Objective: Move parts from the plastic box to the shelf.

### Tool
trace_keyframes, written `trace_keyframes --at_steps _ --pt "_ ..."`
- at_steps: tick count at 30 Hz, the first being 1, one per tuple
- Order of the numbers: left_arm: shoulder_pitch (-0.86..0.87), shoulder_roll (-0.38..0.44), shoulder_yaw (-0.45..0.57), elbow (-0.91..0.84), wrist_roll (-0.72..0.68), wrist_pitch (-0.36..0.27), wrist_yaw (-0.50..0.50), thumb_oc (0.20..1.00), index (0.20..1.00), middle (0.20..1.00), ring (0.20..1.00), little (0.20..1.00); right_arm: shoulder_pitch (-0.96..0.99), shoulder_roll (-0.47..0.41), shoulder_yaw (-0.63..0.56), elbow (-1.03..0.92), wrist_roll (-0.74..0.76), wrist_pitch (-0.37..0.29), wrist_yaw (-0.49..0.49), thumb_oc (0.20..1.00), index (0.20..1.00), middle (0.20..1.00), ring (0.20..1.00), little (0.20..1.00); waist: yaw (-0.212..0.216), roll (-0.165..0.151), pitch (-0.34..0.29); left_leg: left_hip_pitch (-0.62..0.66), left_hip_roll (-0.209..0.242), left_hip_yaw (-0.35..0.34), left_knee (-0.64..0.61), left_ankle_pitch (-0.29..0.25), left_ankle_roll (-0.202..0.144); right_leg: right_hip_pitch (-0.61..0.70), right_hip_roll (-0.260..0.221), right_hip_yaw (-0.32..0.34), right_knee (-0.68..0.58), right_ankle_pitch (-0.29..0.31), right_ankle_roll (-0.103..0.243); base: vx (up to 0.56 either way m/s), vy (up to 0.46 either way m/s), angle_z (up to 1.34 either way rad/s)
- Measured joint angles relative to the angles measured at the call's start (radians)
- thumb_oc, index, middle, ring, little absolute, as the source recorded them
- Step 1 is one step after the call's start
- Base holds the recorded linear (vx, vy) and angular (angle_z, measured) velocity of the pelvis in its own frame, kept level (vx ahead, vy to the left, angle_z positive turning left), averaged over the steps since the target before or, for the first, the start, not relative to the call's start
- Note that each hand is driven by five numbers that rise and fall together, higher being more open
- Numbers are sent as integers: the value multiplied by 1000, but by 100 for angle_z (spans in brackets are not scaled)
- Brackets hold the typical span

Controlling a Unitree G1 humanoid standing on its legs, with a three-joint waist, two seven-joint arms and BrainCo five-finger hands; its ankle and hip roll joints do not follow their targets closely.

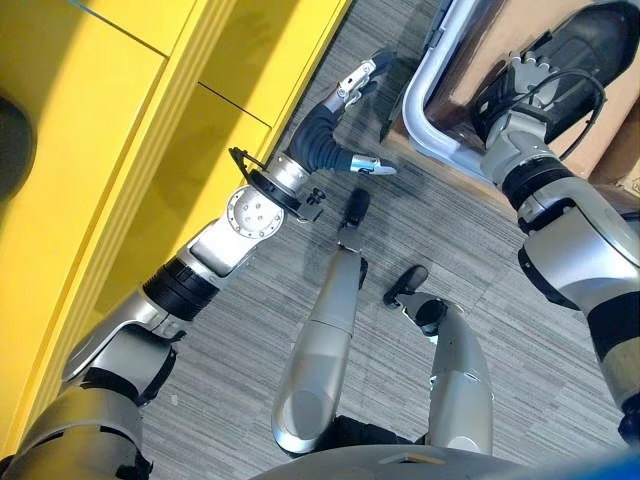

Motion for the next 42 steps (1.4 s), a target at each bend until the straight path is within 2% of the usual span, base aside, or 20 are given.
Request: trace_keyframes --at_steps 3,8,10,12,14,17,22,25,29,31,32,34,35,36,37,38,39,40,41,42 --pt "1 0 0 0 0 -3 -14 1000 1000 1000 1000 1000 26 0 2 0 -36 -1 24 1000 1000 1000 1000 1000 -2 0 0 26 5 2 -17 1 0 23 8 2 -21 7 -2 -25 -44 -7" --pt "6 0 1 0 0 -23 -27 1000 1000 1000 1000 1000 51 0 34 -4 -200 -56 12 1000 1000 1000 1000 1000 -11 -1 0 53 17 16 -19 -2 0 44 18 16 -30 10 -2 -16 -50 -9" --pt "8 1 1 1 0 -38 -28 1000 1000 1000 1000 1000 58 -2 55 -23 -229 -101 -105 1000 1000 1000 1000 1000 -20 -1 0 56 23 19 -21 -1 0 45 24 20 -36 15 -4 -21 -35 -11" --pt "4 2 1 1 0 -47 -24 1000 1000 1000 1000 1000 66 -6 57 -92 -233 -157 -326 1000 1000 1000 1000 1000 -36 -1 0 65 29 28 -19 -2 1 51 27 27 -36 20 -6 -28 -22 -12" --pt "-5 3 1 0 0 -60 -13 1000 1000 1000 1000 1000 64 -7 50 -166 -234 -195 -463 1000 1000 1000 1000 1000 -51 -1 0 74 31 32 -18 -2 1 57 27 31 -37 22 -5 -27 -5 -8" --pt "2 3 15 -1 -1 -86 -7 1000 1000 1000 1000 1000 74 -13 0 -261 -237 -303 -696 1000 1000 1000 1000 1000 -55 -6 -2 91 36 52 -29 -2 1 59 29 52 -41 24 -1 -18 27 -14" --pt "3 -22 17 -6 4 -85 -4 1000 1000 1000 1000 1000 100 -36 -94 -370 -233 -424 -846 1000 1000 1000 1000 1000 -73 -7 -2 104 35 76 -35 -2 6 60 22 72 -41 27 1 -28 33 -7" --pt "9 -37 22 -7 11 -84 31 1000 1000 1000 1000 1000 184 -42 -167 -546 -215 -506 -900 1000 1000 1000 1000 1000 -98 -9 -1 145 30 113 -61 13 23 69 19 104 -44 37 11 -91 28 -19" --pt "59 -55 71 -60 61 -81 60 1000 1000 1000 1000 1000 319 -44 -285 -753 -165 -567 -905 1000 1000 1000 1000 1000 -139 -9 -1 179 36 143 -99 13 24 78 19 129 -66 48 9 -28 67 -15" --pt "152 -99 117 -87 101 -79 82 1000 1000 1000 1000 1000 537 -45 -345 -968 -114 -585 -869 1000 1000 1000 1000 1000 -167 -11 -1 230 37 178 -139 22 24 102 21 160 -89 58 15 -52 196 -39" --pt "161 -112 121 -88 110 -79 86 1000 1000 1000 1000 1000 591 -44 -349 -972 -99 -582 -852 1000 1000 1000 1000 1000 -190 -9 0 248 40 197 -153 28 27 103 14 178 -96 63 14 -59 294 -37" --pt "217 -165 141 -95 172 -72 138 1000 1000 1000 1000 1000 812 -11 -383 -1142 -36 -566 -783 1000 1000 1000 1000 1000 -225 -10 -2 303 43 262 -192 23 38 121 16 230 -128 82 24 -34 345 -69" --pt "217 -173 146 -97 184 -66 150 1000 1000 1000 1000 1000 856 -4 -380 -1137 -22 -562 -760 1000 1000 1000 1000 1000 -259 -6 -2 325 40 291 -207 22 38 121 11 262 -137 90 32 -11 328 -90" --pt "215 -195 170 -96 209 -51 173 1000 1000 1000 1000 1000 902 5 -368 -1130 -1 -551 -709 1000 1000 1000 1000 1000 -306 -2 -1 342 41 328 -211 19 50 119 10 290 -152 104 41 17 280 -76" --pt "207 -214 186 -94 217 -40 195 1000 1000 1000 1000 1000 949 3 -369 -1153 6 -550 -677 1000 1000 1000 1000 1000 -333 2 -1 361 35 360 -224 11 60 121 7 321 -153 111 50 36 233 -77" --pt "179 -241 187 -88 220 -27 214 1000 1000 1000 1000 1000 981 -18 -371 -1163 6 -550 -634 1000 1000 1000 1000 1000 -373 20 -2 373 32 384 -228 10 62 124 5 337 -166 123 61 52 283 -77" --pt "158 -260 198 -87 238 0 238 1000 1000 1000 1000 1000 1046 -46 -373 -1244 13 -553 -579 1000 1000 1000 1000 1000 -391 30 -1 407 36 415 -243 9 64 132 7 368 -171 127 62 61 282 -76" --pt "156 -280 238 -85 240 40 270 1000 1000 1000 1000 1000 1117 -102 -389 -1372 25 -579 -507 1000 1000 1000 1000 1000 -446 43 -3 440 48 440 -244 1 54 145 16 386 -177 126 60 63 307 -96" --pt "141 -300 258 -85 248 78 299 1000 1000 1000 1000 1000 1143 -127 -451 -1440 40 -580 -443 1000 1000 1000 1000 1000 -479 47 -4 455 62 478 -245 -7 54 137 15 392 -183 127 57 51 265 -88" --pt "124 -318 264 -84 257 93 326 1000 1000 1000 1000 1000 1138 -130 -465 -1467 44 -575 -406 1000 1000 1000 1000 1000 -494 49 -5 460 68 500 -244 -11 53 126 10 391 -184 133 57 29 195 -95"
